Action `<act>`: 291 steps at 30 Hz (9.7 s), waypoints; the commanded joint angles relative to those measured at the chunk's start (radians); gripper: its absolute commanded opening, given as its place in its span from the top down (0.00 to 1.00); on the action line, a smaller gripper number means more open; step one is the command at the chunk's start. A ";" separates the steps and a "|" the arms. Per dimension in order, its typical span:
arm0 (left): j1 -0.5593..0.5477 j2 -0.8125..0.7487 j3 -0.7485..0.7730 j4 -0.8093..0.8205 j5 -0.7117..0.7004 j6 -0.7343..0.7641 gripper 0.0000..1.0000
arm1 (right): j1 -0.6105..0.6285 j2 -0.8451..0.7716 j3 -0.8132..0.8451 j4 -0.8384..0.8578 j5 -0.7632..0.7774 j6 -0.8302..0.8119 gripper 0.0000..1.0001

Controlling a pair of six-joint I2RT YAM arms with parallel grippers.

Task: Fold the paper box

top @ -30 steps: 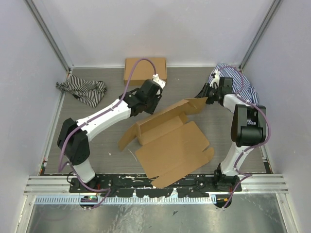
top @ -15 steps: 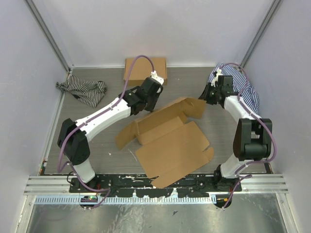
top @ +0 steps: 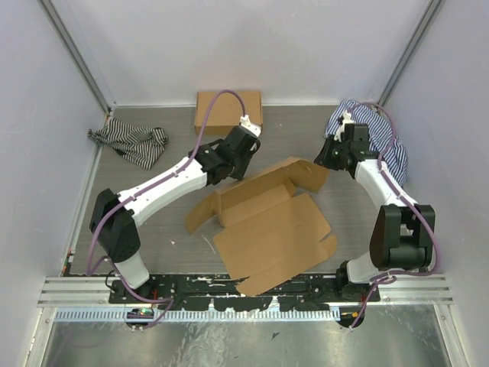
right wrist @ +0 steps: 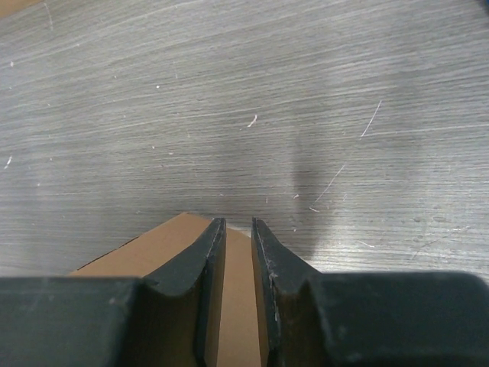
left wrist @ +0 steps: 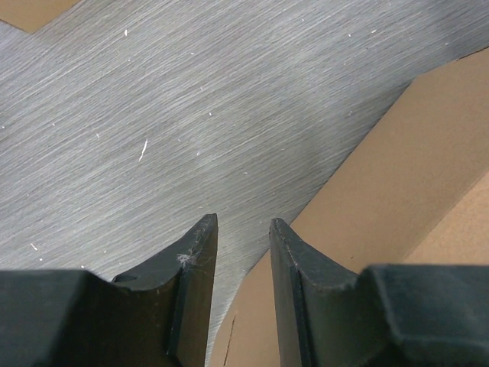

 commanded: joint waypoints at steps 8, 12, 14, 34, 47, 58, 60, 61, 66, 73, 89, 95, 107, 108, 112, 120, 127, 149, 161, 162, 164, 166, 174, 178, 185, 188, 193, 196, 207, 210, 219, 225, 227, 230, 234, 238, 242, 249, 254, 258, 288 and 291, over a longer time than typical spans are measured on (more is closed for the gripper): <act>-0.012 -0.018 0.093 -0.042 -0.042 -0.002 0.59 | 0.000 0.124 0.098 0.027 -0.001 0.006 0.73; -0.011 -0.023 0.116 -0.061 -0.059 0.005 0.59 | -0.001 0.172 0.164 0.014 -0.024 0.017 0.73; -0.012 -0.036 0.116 -0.060 -0.058 0.008 0.59 | 0.002 0.182 0.182 0.012 -0.031 0.018 0.73; -0.034 -0.098 0.036 -0.048 -0.029 -0.033 0.59 | 0.001 0.120 0.094 -0.017 0.034 0.004 0.73; -0.036 -0.030 0.071 -0.042 -0.070 0.002 0.59 | 0.002 0.045 0.156 -0.124 0.054 0.011 0.73; -0.036 0.033 0.103 -0.038 -0.091 0.027 0.59 | 0.002 0.062 0.114 -0.113 0.033 -0.009 0.73; -0.036 0.043 0.105 -0.037 -0.102 0.033 0.59 | 0.002 0.068 0.105 -0.103 0.047 -0.005 0.73; -0.036 0.047 0.106 -0.039 -0.109 0.035 0.59 | 0.002 0.071 0.104 -0.102 0.050 -0.003 0.73; -0.034 0.052 0.103 -0.036 -0.147 0.036 0.59 | 0.002 0.083 0.119 -0.098 0.054 0.012 0.72; -0.035 -0.041 0.101 -0.048 -0.119 0.009 0.58 | 0.002 0.081 0.132 -0.101 0.051 0.009 0.72; -0.035 -0.148 -0.048 0.025 0.052 -0.019 0.58 | 0.002 0.101 0.106 -0.076 0.013 0.005 0.72; -0.021 -0.170 -0.065 0.054 -0.016 -0.014 0.57 | 0.002 0.104 0.106 -0.062 0.003 0.007 0.72; 0.427 0.079 0.149 -0.028 0.314 -0.106 0.38 | 0.004 0.213 0.260 -0.033 -0.133 0.044 0.54; 0.441 0.116 0.171 -0.054 0.304 -0.108 0.39 | 0.005 0.214 0.259 -0.027 -0.127 0.047 0.54; 0.479 0.230 0.231 -0.148 0.302 -0.120 0.42 | 0.013 0.217 0.260 -0.038 -0.110 0.040 0.54; 0.546 0.283 0.203 -0.199 0.281 -0.158 0.39 | 0.044 0.217 0.243 -0.049 -0.031 0.025 0.54; 0.598 0.265 0.130 -0.133 0.332 -0.188 0.39 | 0.067 0.235 0.238 -0.038 -0.034 0.023 0.54; 0.600 0.380 0.208 -0.082 0.382 -0.219 1.00 | 0.103 0.278 0.312 -0.013 -0.119 -0.033 0.54; 0.559 0.137 0.080 0.008 0.468 -0.112 1.00 | 0.127 0.397 0.477 0.020 -0.254 -0.105 0.45; 0.555 0.116 0.073 0.006 0.472 -0.099 1.00 | 0.128 0.406 0.490 0.020 -0.268 -0.115 0.45; 0.552 0.082 0.064 0.000 0.484 -0.072 1.00 | 0.134 0.419 0.514 0.020 -0.297 -0.139 0.44; 0.553 0.050 0.055 -0.004 0.495 -0.040 1.00 | 0.139 0.434 0.542 0.008 -0.304 -0.171 0.44; 0.552 -0.055 0.040 -0.072 0.437 0.026 1.00 | 0.166 0.408 0.563 0.023 -0.303 -0.204 0.45; 0.551 -0.112 -0.004 -0.059 0.403 0.012 1.00 | 0.208 0.400 0.566 -0.014 -0.320 -0.229 0.49; 0.551 -0.222 -0.107 -0.012 0.332 -0.055 1.00 | 0.288 0.331 0.463 -0.013 -0.294 -0.202 0.63; 0.539 -0.266 -0.139 0.006 0.280 -0.068 1.00 | 0.320 0.300 0.444 -0.004 -0.222 -0.193 0.74; 0.500 -0.339 -0.148 0.012 0.201 -0.074 1.00 | 0.377 0.256 0.437 0.060 -0.030 -0.199 0.89; 0.468 -0.365 -0.131 0.001 0.170 -0.071 1.00 | 0.397 0.228 0.402 0.157 0.051 -0.192 0.93; 0.415 -0.470 -0.132 0.002 0.126 -0.052 0.55 | 0.456 0.153 0.123 0.650 0.181 -0.271 0.97; 0.414 -0.522 -0.132 0.024 0.150 -0.041 0.47 | 0.465 0.116 -0.017 0.854 0.166 -0.294 0.97; 0.407 -0.491 -0.128 0.126 0.510 0.114 0.39 | 0.475 0.023 -0.287 1.202 -0.001 -0.322 0.96; 0.384 -0.460 -0.184 0.156 0.626 0.251 0.40 | 0.476 -0.012 -0.327 1.226 -0.080 -0.340 0.96; 0.370 -0.457 -0.202 0.152 0.625 0.298 0.40 | 0.476 -0.021 -0.328 1.219 -0.087 -0.340 0.96; 0.359 -0.427 -0.238 0.164 0.596 0.329 0.40 | 0.476 -0.033 -0.325 1.202 -0.104 -0.341 0.96; 0.351 -0.412 -0.279 0.197 0.553 0.344 0.41 | 0.476 -0.048 -0.319 1.173 -0.120 -0.339 0.96; 0.337 -0.404 -0.289 0.214 0.474 0.348 0.41 | 0.476 -0.060 -0.321 1.147 -0.136 -0.347 0.96; 0.321 -0.429 -0.284 0.229 0.414 0.348 0.40 | 0.476 -0.070 -0.324 1.123 -0.136 -0.356 0.96; 0.316 -0.476 -0.296 0.263 0.402 0.364 0.39 | 0.476 -0.077 -0.330 1.110 -0.146 -0.352 0.96; 0.316 -0.485 -0.304 0.310 0.322 0.321 0.41 | 0.477 -0.078 -0.335 1.106 -0.153 -0.353 0.96; 0.315 -0.474 -0.321 0.382 0.244 0.230 0.50 | 0.476 -0.083 -0.345 1.110 -0.153 -0.349 0.96; 0.247 -0.388 -0.452 0.369 0.272 0.069 0.60 | 0.476 -0.105 -0.364 1.020 -0.151 -0.345 0.80; 0.228 -0.392 -0.475 0.376 0.275 0.050 0.60 | 0.476 -0.100 -0.368 1.023 -0.153 -0.340 0.82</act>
